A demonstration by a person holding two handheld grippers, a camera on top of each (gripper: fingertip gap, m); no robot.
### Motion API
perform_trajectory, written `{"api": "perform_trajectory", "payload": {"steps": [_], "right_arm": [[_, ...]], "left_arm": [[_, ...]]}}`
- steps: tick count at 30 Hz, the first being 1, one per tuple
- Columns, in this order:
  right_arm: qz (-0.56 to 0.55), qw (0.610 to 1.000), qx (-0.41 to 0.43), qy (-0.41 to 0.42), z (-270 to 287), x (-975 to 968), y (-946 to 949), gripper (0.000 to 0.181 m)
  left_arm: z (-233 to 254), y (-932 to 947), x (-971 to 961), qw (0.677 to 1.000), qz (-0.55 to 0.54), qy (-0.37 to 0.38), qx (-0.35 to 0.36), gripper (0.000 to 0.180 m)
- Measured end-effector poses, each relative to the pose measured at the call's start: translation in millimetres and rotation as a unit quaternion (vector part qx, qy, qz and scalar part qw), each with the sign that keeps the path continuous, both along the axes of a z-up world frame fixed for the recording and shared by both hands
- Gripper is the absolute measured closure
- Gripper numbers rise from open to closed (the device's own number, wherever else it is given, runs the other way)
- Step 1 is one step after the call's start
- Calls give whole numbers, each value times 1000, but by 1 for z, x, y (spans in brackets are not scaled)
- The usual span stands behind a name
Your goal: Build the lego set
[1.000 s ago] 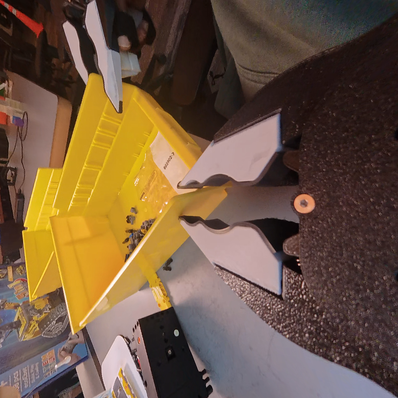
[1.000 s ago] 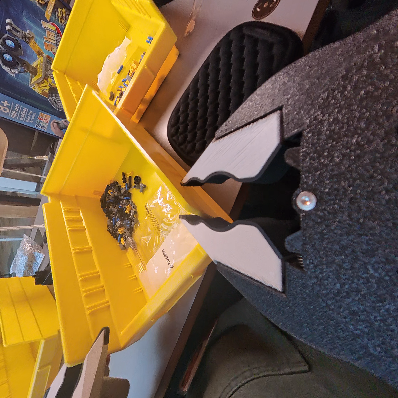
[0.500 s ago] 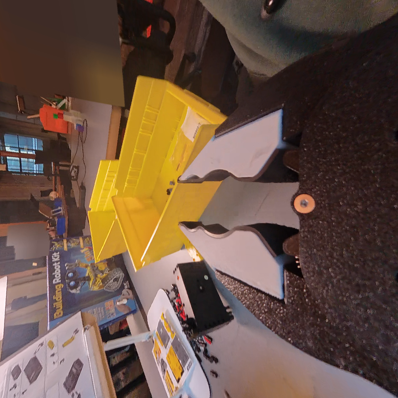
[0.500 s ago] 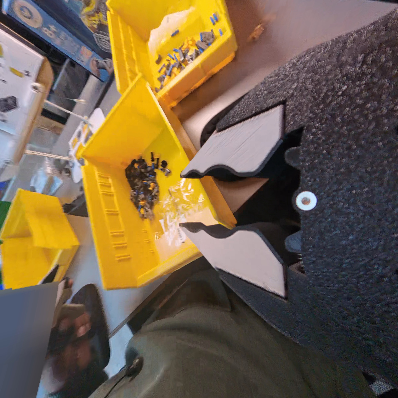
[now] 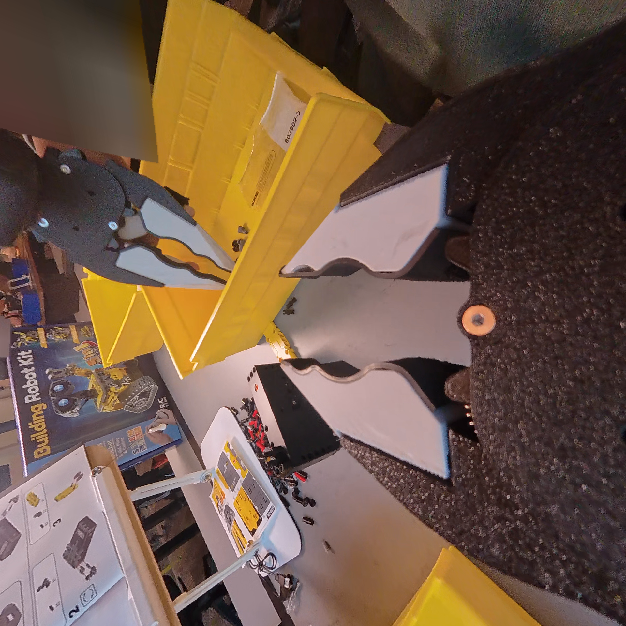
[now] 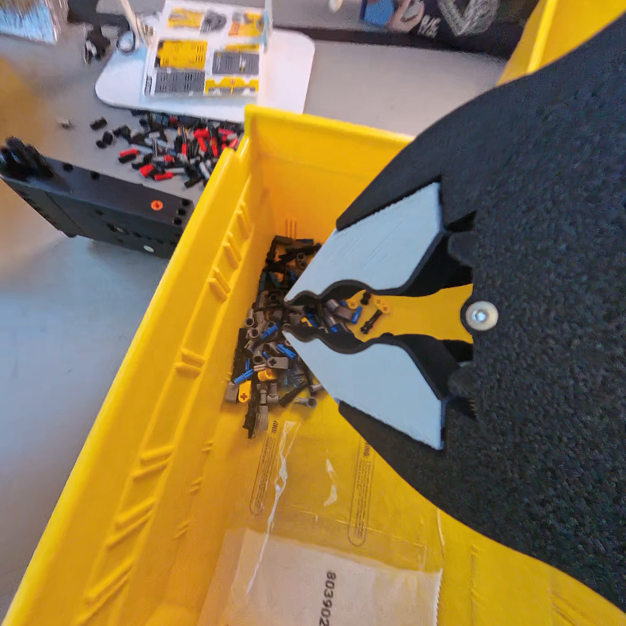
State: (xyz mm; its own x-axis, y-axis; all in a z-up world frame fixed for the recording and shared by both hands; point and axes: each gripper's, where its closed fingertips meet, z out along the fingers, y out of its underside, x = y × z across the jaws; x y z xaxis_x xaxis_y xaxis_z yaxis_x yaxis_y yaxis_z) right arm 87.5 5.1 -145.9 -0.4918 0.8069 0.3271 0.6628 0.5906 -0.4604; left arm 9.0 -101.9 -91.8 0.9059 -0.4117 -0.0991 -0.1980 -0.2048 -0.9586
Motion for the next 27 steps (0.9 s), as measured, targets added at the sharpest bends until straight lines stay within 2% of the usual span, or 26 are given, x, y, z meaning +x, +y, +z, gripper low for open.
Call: {"api": "perform_trajectory", "payload": {"steps": [6,12,15,20,27], "right_arm": [[63,992,-54,-100,-44,-3,-15,168],[58,986,-51,-145,-47,27,-14,169],[37,991,-60,-117,-28,27,-7,169],[-2,997,-20,-79,-9,16,32,170],[-14,996,-10,-85,-36,-13,46,172]], "left_arm": [[-10,1,-21,999,25,-12,-18,133],[-12,5,-27,999,15,-35,-19,133],[-12,7,-25,999,9,-33,-19,133],[-15,10,-24,999,5,-33,-24,133],[-20,13,-26,999,16,-27,-36,133]]}}
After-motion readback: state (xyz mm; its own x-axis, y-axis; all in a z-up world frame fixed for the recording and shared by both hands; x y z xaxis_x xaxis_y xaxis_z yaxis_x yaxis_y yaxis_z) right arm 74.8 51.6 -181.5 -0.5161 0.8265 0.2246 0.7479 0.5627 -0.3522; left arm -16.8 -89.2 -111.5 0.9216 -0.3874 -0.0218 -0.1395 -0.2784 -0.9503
